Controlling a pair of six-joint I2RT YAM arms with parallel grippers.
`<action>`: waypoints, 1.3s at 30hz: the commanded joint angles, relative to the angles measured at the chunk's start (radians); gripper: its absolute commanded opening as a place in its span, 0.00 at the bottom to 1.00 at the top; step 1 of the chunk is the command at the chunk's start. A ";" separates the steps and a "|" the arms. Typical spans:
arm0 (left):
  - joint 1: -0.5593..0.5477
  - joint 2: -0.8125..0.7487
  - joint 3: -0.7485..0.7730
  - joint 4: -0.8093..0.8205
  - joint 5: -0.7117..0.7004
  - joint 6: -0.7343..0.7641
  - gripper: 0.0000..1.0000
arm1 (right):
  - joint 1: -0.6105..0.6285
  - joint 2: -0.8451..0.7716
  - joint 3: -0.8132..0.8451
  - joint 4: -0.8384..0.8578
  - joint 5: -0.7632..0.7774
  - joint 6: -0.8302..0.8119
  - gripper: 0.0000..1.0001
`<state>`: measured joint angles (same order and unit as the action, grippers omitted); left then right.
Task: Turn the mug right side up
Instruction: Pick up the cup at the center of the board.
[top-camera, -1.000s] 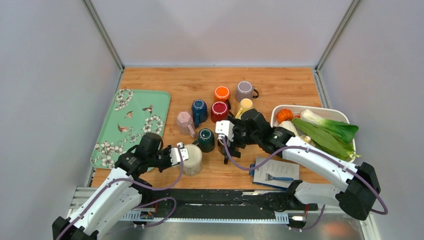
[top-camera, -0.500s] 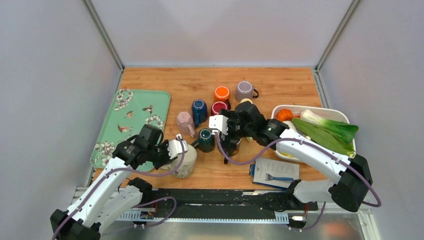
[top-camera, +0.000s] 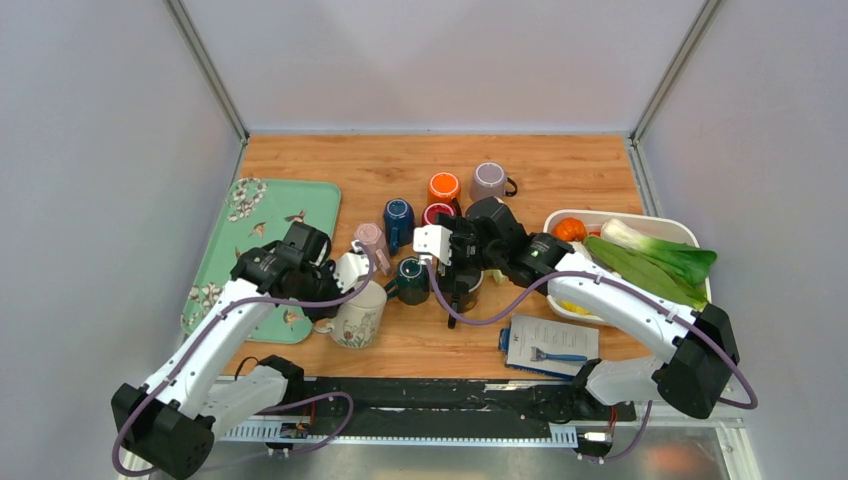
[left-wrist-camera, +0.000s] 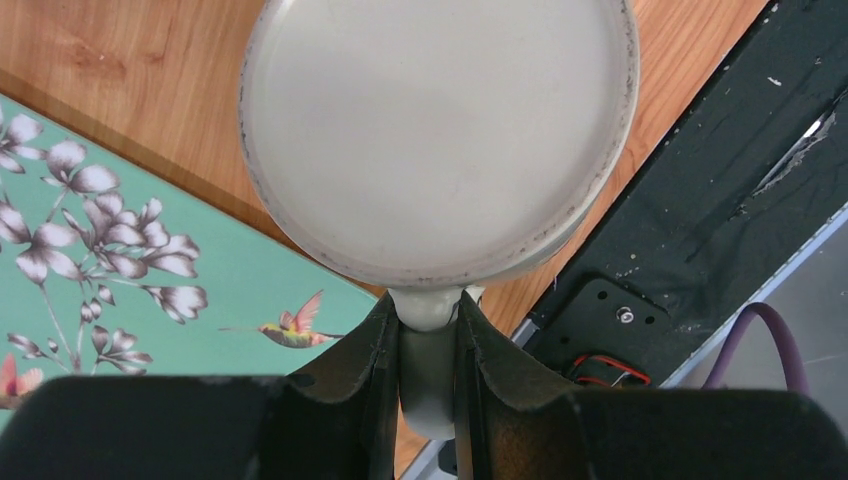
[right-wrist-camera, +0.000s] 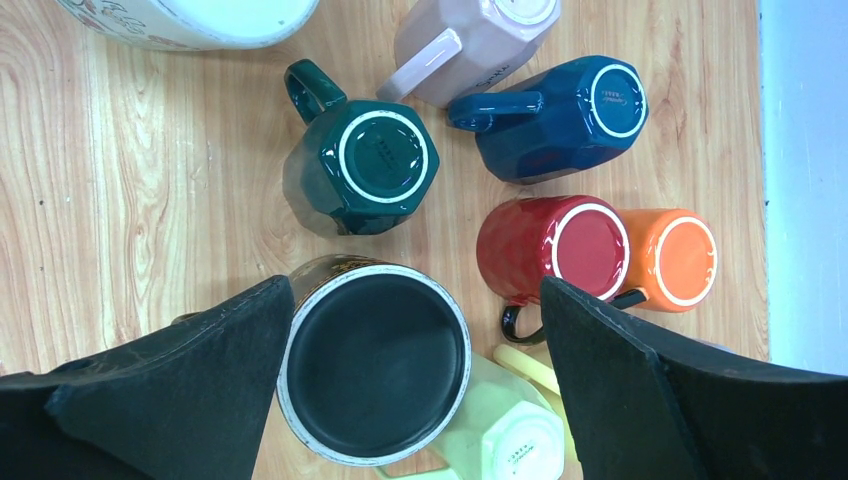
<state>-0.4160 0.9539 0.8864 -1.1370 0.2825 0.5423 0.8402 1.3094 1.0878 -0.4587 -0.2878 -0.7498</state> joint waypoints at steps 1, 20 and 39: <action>0.010 0.027 0.076 0.015 0.034 -0.045 0.00 | 0.001 -0.008 0.008 0.026 -0.021 0.003 1.00; 0.027 0.159 0.334 -0.124 0.093 -0.156 0.00 | 0.002 0.016 0.046 0.035 -0.028 0.049 1.00; 0.232 0.239 0.437 -0.106 0.394 -0.367 0.00 | 0.058 -0.010 0.047 0.055 0.014 0.065 1.00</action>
<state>-0.2180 1.2110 1.2915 -1.3289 0.4923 0.2787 0.8650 1.3247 1.1137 -0.4507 -0.2939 -0.6933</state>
